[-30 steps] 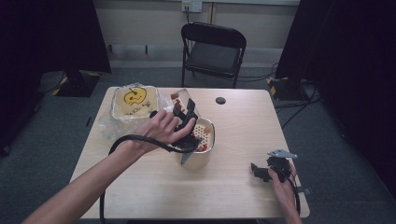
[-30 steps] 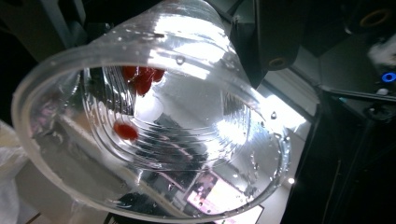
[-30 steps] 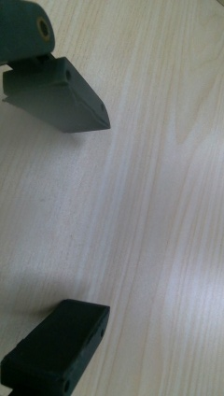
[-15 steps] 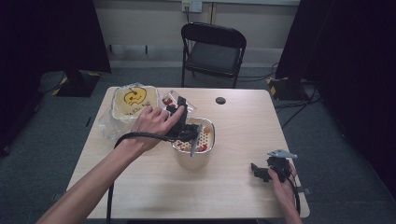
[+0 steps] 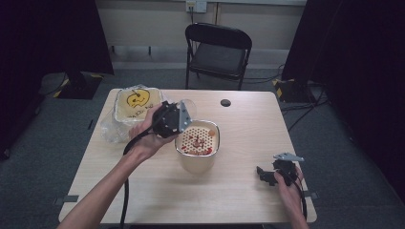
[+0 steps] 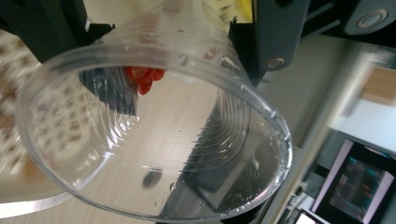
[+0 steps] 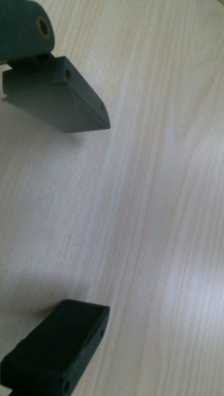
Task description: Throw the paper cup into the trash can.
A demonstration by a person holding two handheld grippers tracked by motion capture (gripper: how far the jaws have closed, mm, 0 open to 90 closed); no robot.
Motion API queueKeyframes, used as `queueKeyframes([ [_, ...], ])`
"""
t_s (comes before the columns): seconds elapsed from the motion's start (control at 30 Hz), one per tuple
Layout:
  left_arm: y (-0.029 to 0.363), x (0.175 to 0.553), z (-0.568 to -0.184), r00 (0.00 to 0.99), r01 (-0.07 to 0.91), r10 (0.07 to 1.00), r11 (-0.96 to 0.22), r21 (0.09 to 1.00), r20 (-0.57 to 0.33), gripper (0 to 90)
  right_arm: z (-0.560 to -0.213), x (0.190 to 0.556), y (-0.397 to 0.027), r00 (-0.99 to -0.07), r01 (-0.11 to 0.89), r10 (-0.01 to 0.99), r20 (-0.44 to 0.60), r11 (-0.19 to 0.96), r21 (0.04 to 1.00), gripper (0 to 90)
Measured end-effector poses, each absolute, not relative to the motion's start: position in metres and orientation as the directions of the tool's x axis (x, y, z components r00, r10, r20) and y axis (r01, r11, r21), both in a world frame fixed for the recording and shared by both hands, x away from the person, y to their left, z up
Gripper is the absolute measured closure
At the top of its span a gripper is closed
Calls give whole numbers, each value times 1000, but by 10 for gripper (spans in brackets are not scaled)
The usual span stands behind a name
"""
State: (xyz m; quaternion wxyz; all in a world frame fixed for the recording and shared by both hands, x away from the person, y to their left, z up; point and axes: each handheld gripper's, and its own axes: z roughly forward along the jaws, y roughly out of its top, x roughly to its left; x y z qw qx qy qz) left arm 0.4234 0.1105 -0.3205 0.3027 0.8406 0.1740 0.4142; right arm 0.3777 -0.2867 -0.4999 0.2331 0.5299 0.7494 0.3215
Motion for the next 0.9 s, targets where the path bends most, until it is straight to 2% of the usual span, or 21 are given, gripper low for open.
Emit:
queueKeyframes([
  [0.07, 121, 426, -316, 622, 87, 614, -672, 736, 487, 473, -500, 378, -287, -330, 644, 944, -9, 232, 729, 86],
  [0.1, 121, 426, -316, 622, 87, 614, -672, 736, 487, 473, -500, 378, -287, -330, 644, 944, -9, 232, 729, 86],
  [0.17, 130, 427, -313, 642, 121, 661, -588, 800, 389, 472, -500, 378, -287, -330, 644, 944, -9, 232, 729, 86],
  [0.2, 137, 427, -311, 653, 149, 692, -515, 844, 307, 471, -500, 378, -287, -329, 644, 944, -10, 233, 729, 86],
  [0.23, 137, 427, -311, 653, 149, 692, -515, 844, 307, 471, -500, 378, -287, -330, 644, 944, -10, 233, 729, 86],
  [0.27, 143, 428, -310, 662, 161, 704, -469, 868, 258, 471, -500, 378, -287, -330, 644, 944, -9, 233, 729, 86],
  [0.47, 162, 438, -308, 638, 219, 743, -426, 878, 202, 470, -500, 378, -287, -329, 644, 944, -10, 232, 729, 86],
  [0.53, 173, 443, -303, 623, 236, 764, -386, 892, 167, 470, -500, 378, -287, -329, 644, 944, -11, 232, 729, 86],
  [0.57, 184, 447, -298, 615, 253, 780, -333, 908, 115, 468, -500, 378, -287, -329, 644, 944, -10, 232, 729, 86],
  [0.7, 196, 451, -290, 586, 258, 800, -337, 906, 130, 466, -500, 378, -287, -329, 644, 944, -10, 232, 729, 86],
  [0.9, 225, 464, -282, 529, 299, 846, -262, 918, 70, 467, -500, 378, -287, -329, 644, 944, -10, 232, 729, 86],
])
